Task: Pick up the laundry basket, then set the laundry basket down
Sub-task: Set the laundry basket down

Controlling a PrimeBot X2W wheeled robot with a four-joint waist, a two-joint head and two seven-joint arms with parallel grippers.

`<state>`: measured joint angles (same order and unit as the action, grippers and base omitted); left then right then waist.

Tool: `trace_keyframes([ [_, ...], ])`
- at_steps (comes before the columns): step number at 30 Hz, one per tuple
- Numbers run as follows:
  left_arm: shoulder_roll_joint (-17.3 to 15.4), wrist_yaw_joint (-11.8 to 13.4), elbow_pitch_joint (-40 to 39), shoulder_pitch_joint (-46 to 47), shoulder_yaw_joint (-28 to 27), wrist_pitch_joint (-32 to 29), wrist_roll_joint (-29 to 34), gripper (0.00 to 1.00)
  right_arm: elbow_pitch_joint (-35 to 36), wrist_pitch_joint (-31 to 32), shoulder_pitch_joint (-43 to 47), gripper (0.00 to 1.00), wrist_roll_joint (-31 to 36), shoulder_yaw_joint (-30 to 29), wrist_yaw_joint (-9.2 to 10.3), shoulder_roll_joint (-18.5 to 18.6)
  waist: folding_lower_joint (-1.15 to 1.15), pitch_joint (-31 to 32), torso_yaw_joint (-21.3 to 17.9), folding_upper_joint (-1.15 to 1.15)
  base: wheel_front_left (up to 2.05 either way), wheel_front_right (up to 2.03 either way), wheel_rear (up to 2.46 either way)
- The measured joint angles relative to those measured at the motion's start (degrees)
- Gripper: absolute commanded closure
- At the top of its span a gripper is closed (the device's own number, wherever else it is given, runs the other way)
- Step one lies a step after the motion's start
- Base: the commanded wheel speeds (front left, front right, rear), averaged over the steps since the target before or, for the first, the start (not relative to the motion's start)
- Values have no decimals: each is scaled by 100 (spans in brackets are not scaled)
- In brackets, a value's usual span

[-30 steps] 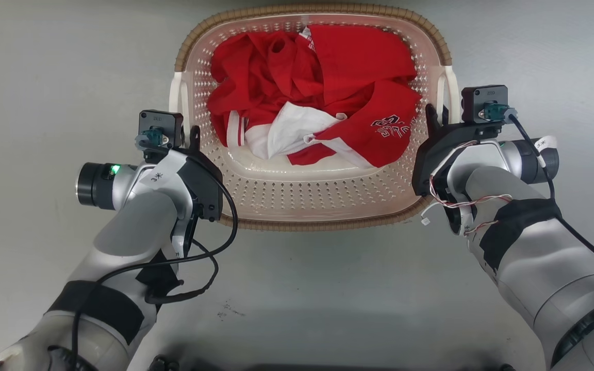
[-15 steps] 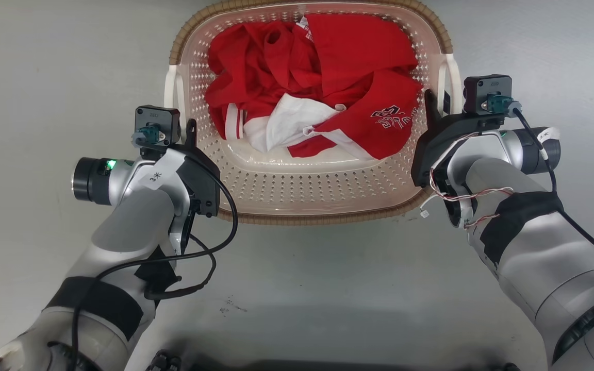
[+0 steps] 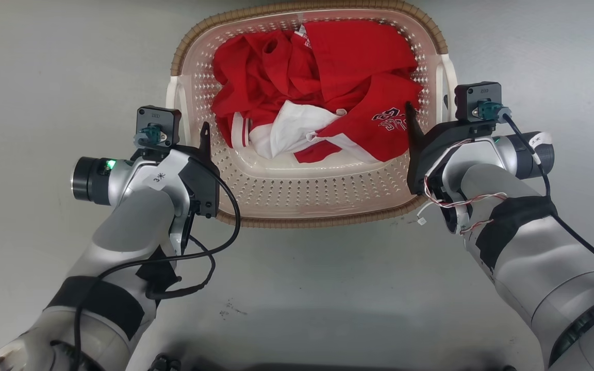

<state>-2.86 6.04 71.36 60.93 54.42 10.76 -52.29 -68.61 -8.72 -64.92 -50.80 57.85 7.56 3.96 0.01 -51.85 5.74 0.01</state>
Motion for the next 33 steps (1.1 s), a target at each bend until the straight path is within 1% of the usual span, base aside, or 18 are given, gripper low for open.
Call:
trace_keyframes([
  [13,13,2,48,-23,-46,154,-8,0,-45,-104,116,0,-43,-2,0,-3,-1,280,-41,0,0,0,0],
  [26,-2,2,-18,-203,-202,355,-13,0,-119,-480,157,0,-44,-116,-3,-10,-1,813,-154,0,0,0,0],
  [30,-81,2,-180,-335,-216,355,24,0,-97,-555,335,0,-44,-168,-58,21,-1,1035,-194,0,0,0,0],
  [33,-127,3,-400,-492,-259,355,122,0,-48,-558,461,0,-44,-229,-60,66,-1,1224,-221,-1,0,0,0],
])
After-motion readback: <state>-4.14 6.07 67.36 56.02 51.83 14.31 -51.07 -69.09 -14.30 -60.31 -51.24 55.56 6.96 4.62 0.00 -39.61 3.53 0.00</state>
